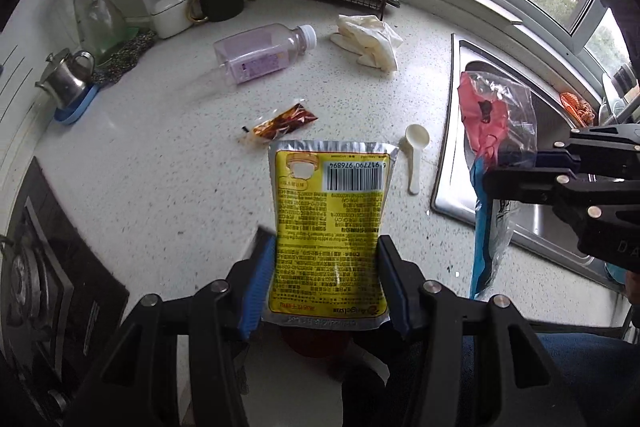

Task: Collect trash
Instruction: 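Carry the yellow packet and toothbrush packet with both tools down to the red bin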

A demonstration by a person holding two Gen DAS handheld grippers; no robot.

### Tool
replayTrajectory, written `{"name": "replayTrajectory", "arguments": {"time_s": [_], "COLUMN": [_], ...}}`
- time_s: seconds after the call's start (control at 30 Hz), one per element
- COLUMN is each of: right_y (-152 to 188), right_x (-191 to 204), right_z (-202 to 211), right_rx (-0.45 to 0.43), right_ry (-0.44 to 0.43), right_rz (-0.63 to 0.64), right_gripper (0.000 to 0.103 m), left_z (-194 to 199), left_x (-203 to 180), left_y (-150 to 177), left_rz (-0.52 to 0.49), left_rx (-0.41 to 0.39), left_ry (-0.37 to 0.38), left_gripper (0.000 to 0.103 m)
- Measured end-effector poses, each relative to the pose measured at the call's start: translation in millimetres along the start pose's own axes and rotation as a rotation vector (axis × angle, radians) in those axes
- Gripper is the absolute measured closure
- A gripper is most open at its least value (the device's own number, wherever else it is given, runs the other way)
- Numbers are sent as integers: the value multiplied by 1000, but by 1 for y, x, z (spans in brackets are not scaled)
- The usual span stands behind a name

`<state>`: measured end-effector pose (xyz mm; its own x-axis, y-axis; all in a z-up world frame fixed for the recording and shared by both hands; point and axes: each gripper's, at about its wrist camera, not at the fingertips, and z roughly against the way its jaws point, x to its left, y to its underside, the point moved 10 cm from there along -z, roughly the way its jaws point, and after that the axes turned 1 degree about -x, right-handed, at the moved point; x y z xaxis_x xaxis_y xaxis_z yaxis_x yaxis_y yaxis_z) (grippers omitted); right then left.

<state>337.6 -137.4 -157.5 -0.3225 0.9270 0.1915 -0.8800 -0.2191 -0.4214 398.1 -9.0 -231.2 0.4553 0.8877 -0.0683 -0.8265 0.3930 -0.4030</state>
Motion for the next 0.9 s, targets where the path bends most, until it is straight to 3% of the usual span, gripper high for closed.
{"name": "replayTrajectory", "arguments": {"time_s": [0.27,0.47,0.7,0.9], "right_y": [35,72,107,140], "right_x": [61,106,131,136], "right_z": [-1,-21,-52,-91], "right_rx": [-35,11,82,157], "right_ry": [6,-27,-23,-16], "right_rz": [62,95,123,142], "right_gripper": [90,90,91,91], "left_z": [42,52,34,-6], "left_x": [30,39,45,41], "left_y": [88,157,218,250], "left_rz": [77,164,303,343], "left_rx": [-7,30,88,138], "left_ry": [-36,-39,-13,3], "left_gripper": [55,55,55,55]}}
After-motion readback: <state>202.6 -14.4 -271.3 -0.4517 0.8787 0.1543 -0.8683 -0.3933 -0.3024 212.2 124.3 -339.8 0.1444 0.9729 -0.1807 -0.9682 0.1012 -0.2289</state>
